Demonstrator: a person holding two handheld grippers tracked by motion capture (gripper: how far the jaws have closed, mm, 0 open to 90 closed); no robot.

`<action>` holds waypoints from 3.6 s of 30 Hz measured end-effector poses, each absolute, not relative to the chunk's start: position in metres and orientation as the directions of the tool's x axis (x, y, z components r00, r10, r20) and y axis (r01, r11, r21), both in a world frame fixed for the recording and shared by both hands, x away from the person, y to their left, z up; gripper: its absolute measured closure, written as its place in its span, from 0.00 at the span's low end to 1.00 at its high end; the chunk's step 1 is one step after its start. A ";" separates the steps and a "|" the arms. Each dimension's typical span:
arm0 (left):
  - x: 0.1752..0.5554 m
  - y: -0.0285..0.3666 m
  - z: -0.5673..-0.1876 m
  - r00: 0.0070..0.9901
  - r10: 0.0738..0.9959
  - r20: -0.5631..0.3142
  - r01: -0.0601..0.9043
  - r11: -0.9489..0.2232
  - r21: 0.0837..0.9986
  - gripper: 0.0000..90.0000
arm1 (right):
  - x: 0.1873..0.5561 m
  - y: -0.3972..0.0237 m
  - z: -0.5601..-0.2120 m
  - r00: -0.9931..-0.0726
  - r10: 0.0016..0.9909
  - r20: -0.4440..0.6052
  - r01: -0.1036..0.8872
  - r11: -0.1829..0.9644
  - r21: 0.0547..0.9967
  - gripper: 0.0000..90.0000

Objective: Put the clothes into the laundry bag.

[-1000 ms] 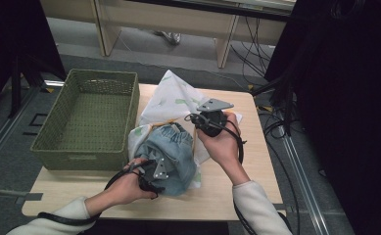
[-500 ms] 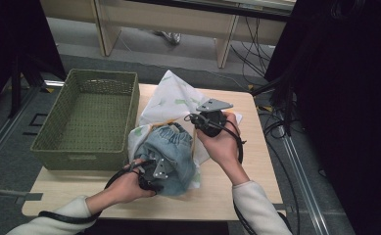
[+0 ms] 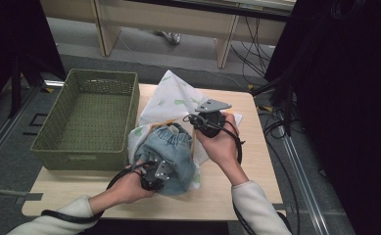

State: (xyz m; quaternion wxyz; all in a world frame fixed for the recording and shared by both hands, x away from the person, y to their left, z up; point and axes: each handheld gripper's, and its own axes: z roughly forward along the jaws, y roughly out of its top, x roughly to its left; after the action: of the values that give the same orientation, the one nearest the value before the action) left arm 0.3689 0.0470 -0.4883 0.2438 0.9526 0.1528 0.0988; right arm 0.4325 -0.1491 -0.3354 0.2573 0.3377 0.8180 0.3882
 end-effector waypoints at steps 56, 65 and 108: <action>0.395 0.050 -0.350 0.766 0.579 0.280 0.092 -0.530 0.843 0.99 | 0.415 -0.141 -0.314 -0.679 0.714 -0.167 0.275 0.459 0.845 1.00; 0.392 0.042 -0.335 0.758 0.575 0.307 0.056 -0.526 0.848 0.99 | 0.410 -0.139 -0.309 -0.686 0.708 -0.168 0.261 0.455 0.851 1.00; 0.444 0.003 -0.410 0.770 0.575 0.276 0.159 -0.592 0.790 0.92 | 0.420 -0.152 -0.315 -0.654 0.745 -0.131 0.315 0.426 0.848 1.00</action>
State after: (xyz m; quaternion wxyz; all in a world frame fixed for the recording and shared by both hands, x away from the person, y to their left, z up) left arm 0.4443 0.0031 -0.4104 0.3971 0.8529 0.2152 0.2617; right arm 0.4205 -0.1523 -0.3147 0.2543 0.3291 0.8051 0.4229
